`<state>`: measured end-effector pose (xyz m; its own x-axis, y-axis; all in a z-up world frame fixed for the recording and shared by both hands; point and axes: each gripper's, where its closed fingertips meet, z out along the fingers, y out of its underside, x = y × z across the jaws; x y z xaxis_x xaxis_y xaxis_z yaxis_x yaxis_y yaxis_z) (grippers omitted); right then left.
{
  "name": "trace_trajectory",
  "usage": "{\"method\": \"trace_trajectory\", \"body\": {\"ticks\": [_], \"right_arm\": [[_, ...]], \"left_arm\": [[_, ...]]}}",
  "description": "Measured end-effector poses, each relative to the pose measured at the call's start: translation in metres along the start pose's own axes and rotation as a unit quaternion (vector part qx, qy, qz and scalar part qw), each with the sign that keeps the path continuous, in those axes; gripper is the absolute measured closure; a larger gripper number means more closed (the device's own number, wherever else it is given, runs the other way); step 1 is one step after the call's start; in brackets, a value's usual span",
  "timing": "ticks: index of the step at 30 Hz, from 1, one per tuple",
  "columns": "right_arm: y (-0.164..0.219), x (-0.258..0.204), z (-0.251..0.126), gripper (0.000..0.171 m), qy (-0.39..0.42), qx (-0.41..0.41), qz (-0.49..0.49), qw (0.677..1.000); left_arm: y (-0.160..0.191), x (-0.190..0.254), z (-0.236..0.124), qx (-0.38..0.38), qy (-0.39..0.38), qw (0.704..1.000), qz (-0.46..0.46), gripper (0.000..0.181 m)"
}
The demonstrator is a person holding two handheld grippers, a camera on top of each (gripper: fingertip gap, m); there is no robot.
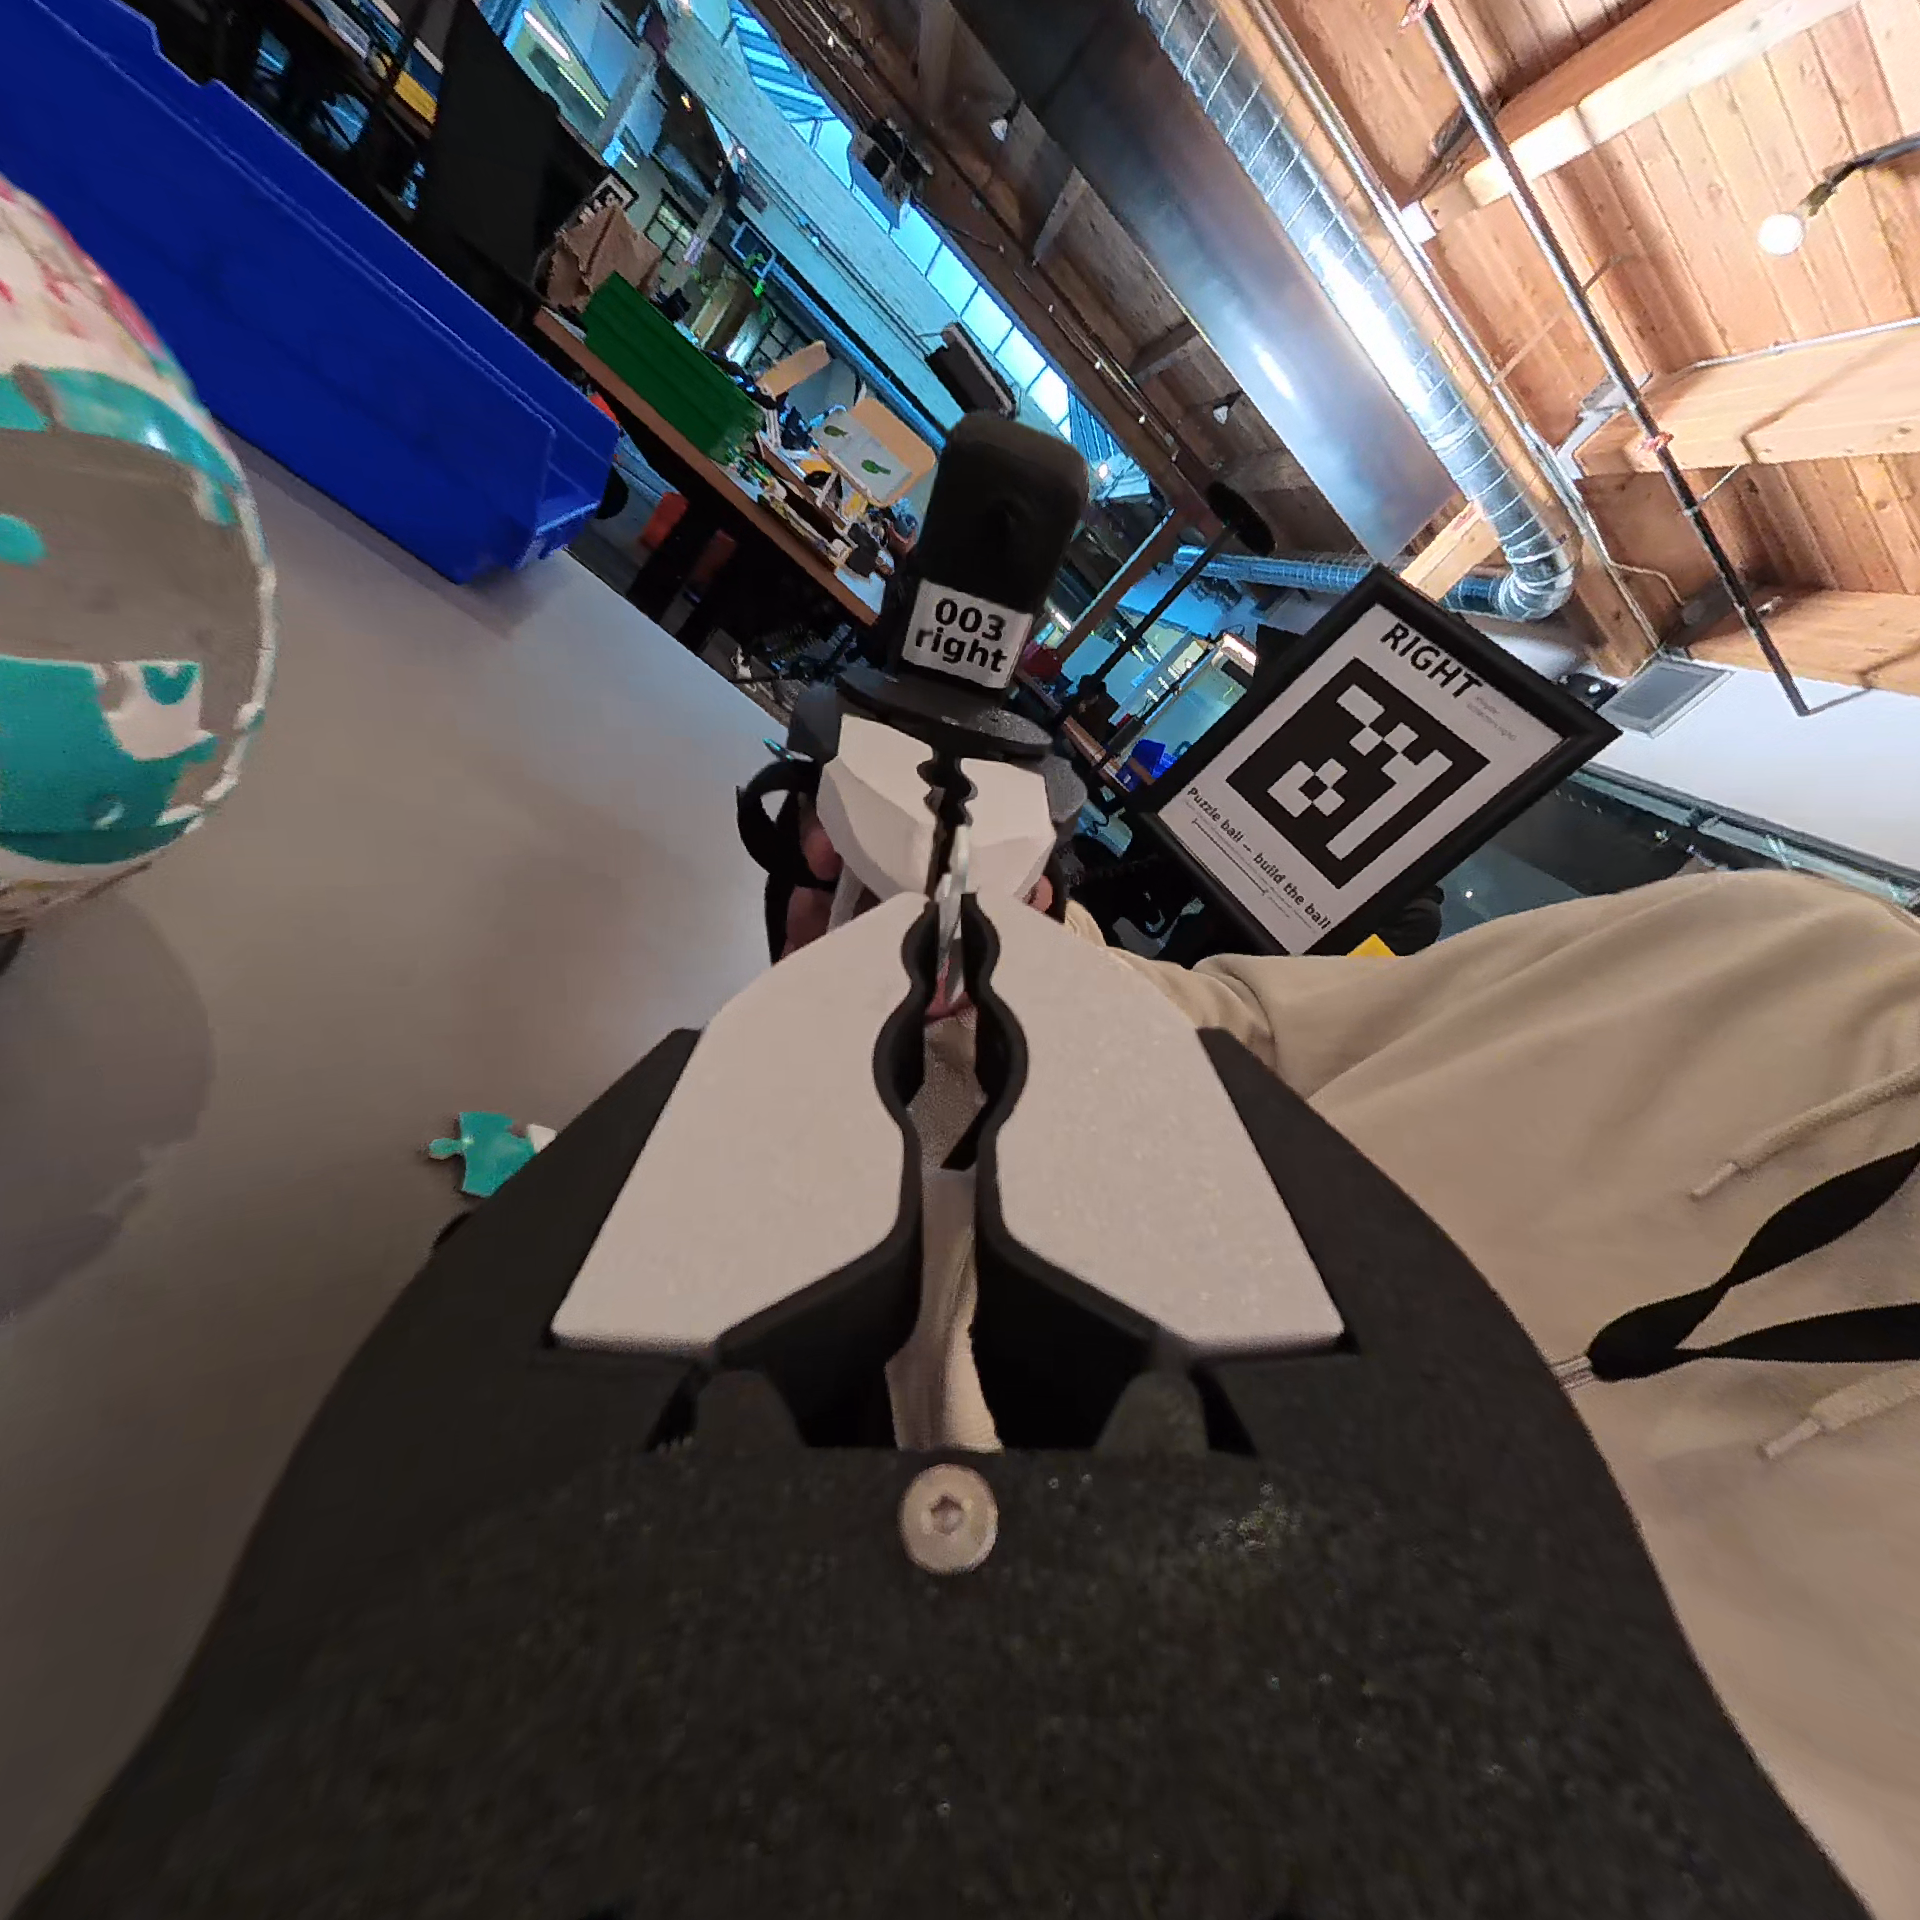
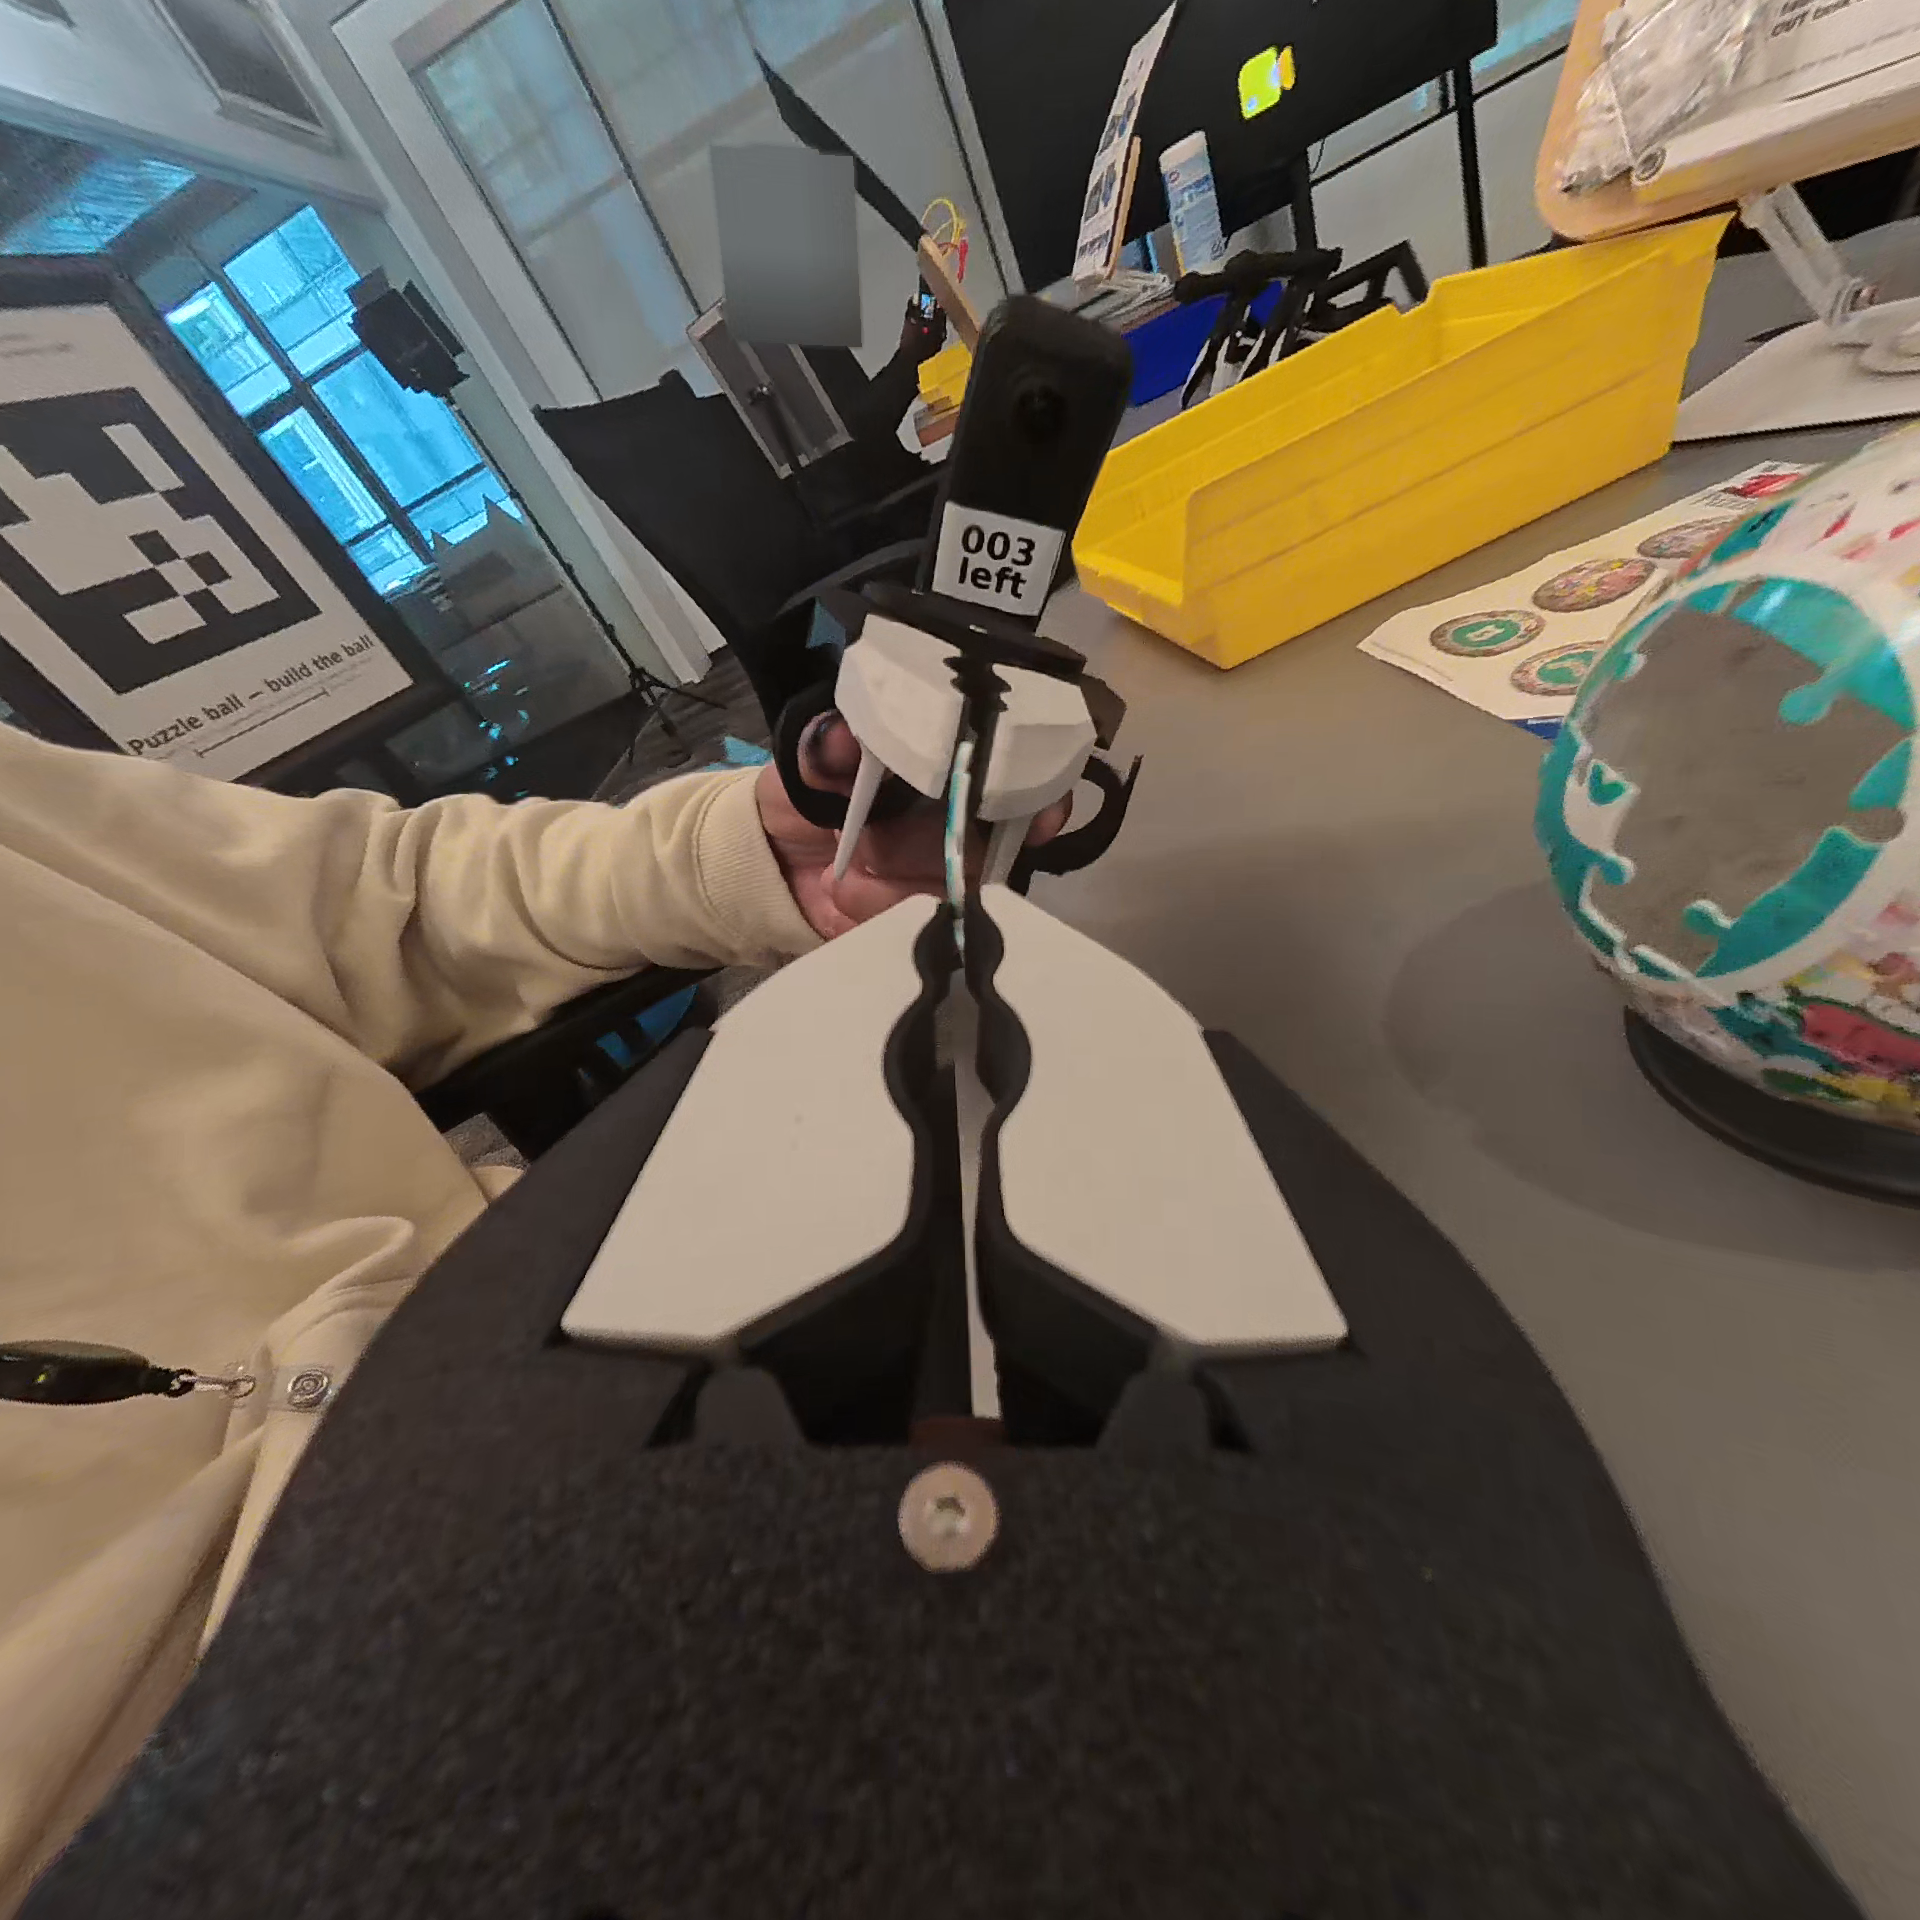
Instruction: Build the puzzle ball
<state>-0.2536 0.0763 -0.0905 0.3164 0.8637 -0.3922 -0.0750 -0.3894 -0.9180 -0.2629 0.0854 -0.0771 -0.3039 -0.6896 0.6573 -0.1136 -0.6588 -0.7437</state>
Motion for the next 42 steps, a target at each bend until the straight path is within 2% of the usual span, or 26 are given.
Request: {"method": "trace_trajectory", "body": {"ticks": [6, 9, 11, 15, 18, 20, 38, 42], "right_arm": [[-0.015, 0.015, 0.005, 0.170, -0.012, -0.007, 0.005, 1.000], [-0.023, 0.023, 0.001, 0.170, -0.024, 0.029, 0.038, 0.999], [-0.025, 0.028, -0.003, 0.170, -0.029, 0.051, 0.064, 0.996], [-0.026, 0.029, -0.002, 0.170, -0.045, 0.088, 0.110, 0.989], [-0.020, 0.022, 0.006, 0.170, -0.054, 0.092, 0.120, 0.987], [-0.019, 0.017, 0.009, 0.170, -0.057, 0.096, 0.119, 0.987], [-0.004, 0.013, 0.009, 0.168, -0.031, 0.049, 0.083, 0.995], [-0.003, 0.018, 0.004, 0.155, -0.001, 0.029, 0.031, 0.999]], "left_arm": [[-0.010, -0.014, -0.012, 0.032, -0.023, 0.999, -0.015, 0.178], [-0.014, -0.017, -0.020, 0.042, -0.025, 0.999, -0.015, 0.181], [-0.012, -0.021, -0.023, 0.037, -0.038, 0.999, -0.012, 0.173], [0.002, -0.023, -0.009, -0.007, -0.065, 0.998, 0.019, 0.167], [0.002, -0.020, 0.003, -0.011, -0.079, 0.996, 0.043, 0.168], [-0.002, -0.019, 0.003, -0.003, -0.092, 0.994, 0.055, 0.178], [0.001, -0.012, 0.001, -0.028, -0.086, 0.993, 0.077, 0.180], [0.005, -0.018, 0.000, -0.045, -0.103, 0.990, 0.086, 0.180]]}}
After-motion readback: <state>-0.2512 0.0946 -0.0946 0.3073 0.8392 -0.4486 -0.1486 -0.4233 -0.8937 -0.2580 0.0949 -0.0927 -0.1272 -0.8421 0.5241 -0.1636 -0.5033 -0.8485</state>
